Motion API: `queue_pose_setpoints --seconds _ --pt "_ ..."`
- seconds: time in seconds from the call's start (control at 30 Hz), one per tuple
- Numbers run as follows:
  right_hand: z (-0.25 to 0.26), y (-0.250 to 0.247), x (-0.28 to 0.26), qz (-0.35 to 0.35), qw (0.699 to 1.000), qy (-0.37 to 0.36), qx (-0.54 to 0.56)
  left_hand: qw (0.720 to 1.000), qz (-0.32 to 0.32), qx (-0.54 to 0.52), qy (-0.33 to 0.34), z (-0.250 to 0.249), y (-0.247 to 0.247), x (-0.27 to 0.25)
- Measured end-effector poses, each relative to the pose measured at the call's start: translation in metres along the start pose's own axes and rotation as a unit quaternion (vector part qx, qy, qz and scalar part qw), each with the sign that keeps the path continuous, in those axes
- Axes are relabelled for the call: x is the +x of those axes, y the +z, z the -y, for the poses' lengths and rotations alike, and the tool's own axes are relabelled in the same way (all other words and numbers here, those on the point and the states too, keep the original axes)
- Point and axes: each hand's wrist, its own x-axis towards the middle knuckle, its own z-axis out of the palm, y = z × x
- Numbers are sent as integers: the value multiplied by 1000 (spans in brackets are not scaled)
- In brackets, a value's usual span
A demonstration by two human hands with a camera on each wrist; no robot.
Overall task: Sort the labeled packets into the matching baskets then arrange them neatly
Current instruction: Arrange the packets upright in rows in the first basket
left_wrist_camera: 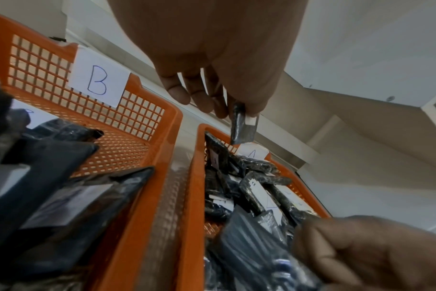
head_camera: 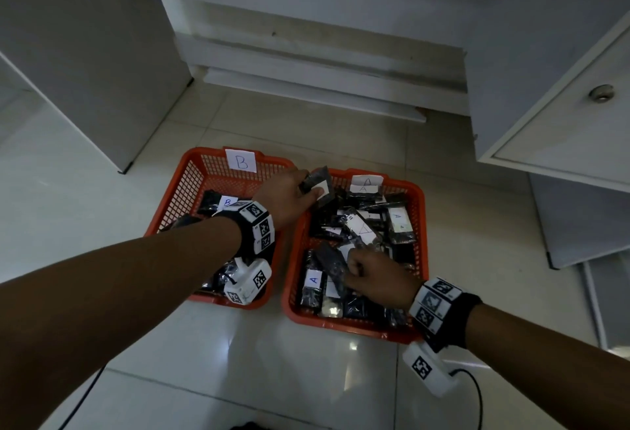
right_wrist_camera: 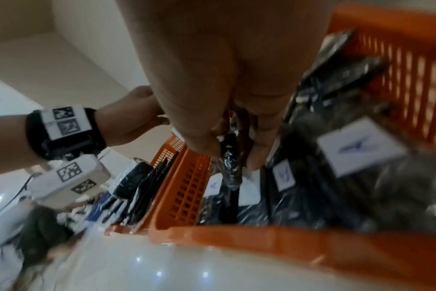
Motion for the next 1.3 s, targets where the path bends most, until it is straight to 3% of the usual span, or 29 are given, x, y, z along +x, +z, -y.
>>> queue_pose_setpoints --seconds 0.1,0.17,0.27,0.33,0.6,0.83,0.97,1.07,1.17,1.3 --pt "2 9 5 6 999 49 -3 1000 -4 -16 4 3 -5 -3" --pt "2 8 6 -5 992 46 -114 1000 -10 -20 9 6 -8 -4" --pt "-9 1 4 -15 937 -29 -347 1000 -16 -17 4 15 -8 -5" --pt "-20 -3 6 18 904 -35 -426 1000 -21 -8 5 20 -7 -5" --pt "-25 -8 8 -2 925 -23 -380 1000 -22 -2 15 26 -3 -5" --pt "-19 -7 14 -45 986 -35 -155 1000 -9 -2 19 16 -1 -7" --pt "-20 -15 21 -32 975 -10 -220 1000 -8 7 21 15 0 -8" --pt "-26 -13 21 32 951 6 -306 1000 -9 7 21 16 0 -9" --pt "-31 -7 22 28 925 -13 -379 1000 -11 7 18 20 0 -9" --pt "-34 -6 25 7 933 -8 -361 1000 -9 0 14 26 1 -9"
